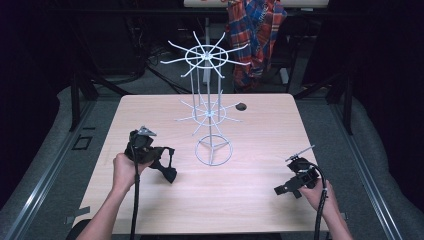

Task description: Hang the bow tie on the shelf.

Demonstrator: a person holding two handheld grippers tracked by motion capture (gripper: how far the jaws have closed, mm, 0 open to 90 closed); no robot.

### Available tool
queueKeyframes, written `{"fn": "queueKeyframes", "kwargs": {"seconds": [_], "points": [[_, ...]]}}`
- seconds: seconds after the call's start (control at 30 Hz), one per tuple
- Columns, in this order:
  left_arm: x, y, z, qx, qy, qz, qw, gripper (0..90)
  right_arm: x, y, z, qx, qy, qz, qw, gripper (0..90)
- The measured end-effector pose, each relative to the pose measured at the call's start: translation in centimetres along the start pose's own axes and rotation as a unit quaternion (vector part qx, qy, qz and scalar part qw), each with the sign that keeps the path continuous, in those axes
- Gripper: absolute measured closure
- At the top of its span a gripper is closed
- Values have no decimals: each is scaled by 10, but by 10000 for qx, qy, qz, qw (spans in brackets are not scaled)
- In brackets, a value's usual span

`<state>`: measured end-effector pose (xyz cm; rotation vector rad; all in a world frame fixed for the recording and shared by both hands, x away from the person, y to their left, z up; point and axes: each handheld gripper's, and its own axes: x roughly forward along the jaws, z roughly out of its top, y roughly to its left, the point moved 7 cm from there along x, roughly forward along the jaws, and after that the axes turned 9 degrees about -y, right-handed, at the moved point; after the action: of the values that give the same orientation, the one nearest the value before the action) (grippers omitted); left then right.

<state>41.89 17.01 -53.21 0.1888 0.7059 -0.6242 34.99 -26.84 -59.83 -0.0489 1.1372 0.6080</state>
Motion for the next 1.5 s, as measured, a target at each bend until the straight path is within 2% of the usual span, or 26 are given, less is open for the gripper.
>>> {"fn": "queueKeyframes", "kwargs": {"seconds": [0.03,0.1,0.2,0.23,0.3,0.33,0.4,0.43,0.47,0.53,0.57,0.6,0.63,0.67,0.7,0.73,0.77,0.8,0.9,1.2,1.5], "points": [[-1,0,1,7,-33,20,10000,888,1,-1,0,-60,11,-71,10000,99],[-5,2,4,16,-112,35,9999,887,0,0,1,-115,109,15,9999,99],[-10,3,9,13,-326,63,9994,888,-2,-2,-1,-204,162,-19,9997,98],[-11,3,10,11,-365,64,9993,888,-2,0,-1,-118,65,-18,9999,98],[-13,3,14,60,-503,66,9987,889,-2,1,0,-144,65,-23,9999,98],[-14,3,15,76,-513,44,9986,889,0,3,0,-64,-46,-28,10000,97],[-16,3,16,83,-559,29,9984,889,-2,4,0,-158,64,14,9999,97],[-16,3,17,85,-588,20,9982,889,0,6,1,-60,-78,-7,10000,97],[-17,3,18,92,-625,26,9980,889,0,6,1,-68,-74,-15,9999,97],[-20,4,22,78,-715,3,9974,889,-3,4,0,-225,119,3,9997,97],[-22,4,23,85,-765,5,9970,889,-1,6,1,-68,-57,-5,10000,97],[-22,4,25,61,-790,-6,9969,889,-3,5,0,-109,50,-9,9999,96],[-24,5,26,73,-830,-19,9965,889,-3,4,-1,-88,23,-88,9999,97],[-25,5,28,52,-874,-53,9961,889,-3,3,-1,-138,63,-29,9999,97],[-25,4,29,49,-882,-62,9961,889,-4,2,-1,-190,123,-22,9997,97],[-26,5,31,54,-905,-47,9959,889,-3,3,-1,-82,31,-30,10000,97],[-25,4,32,56,-926,-43,9957,889,-4,1,-2,-118,100,-72,9999,97],[-26,4,33,65,-926,-46,9957,889,-3,3,-2,-52,36,-26,10000,97],[-26,3,38,85,-970,-61,9952,889,-4,1,-3,-130,123,-60,9998,97],[-29,-1,49,190,-1102,-118,9937,889,-5,2,-4,-122,136,-41,9998,97],[-33,-1,60,206,-1246,-196,9918,889,-6,1,-4,-140,169,-88,9997,97]]}}
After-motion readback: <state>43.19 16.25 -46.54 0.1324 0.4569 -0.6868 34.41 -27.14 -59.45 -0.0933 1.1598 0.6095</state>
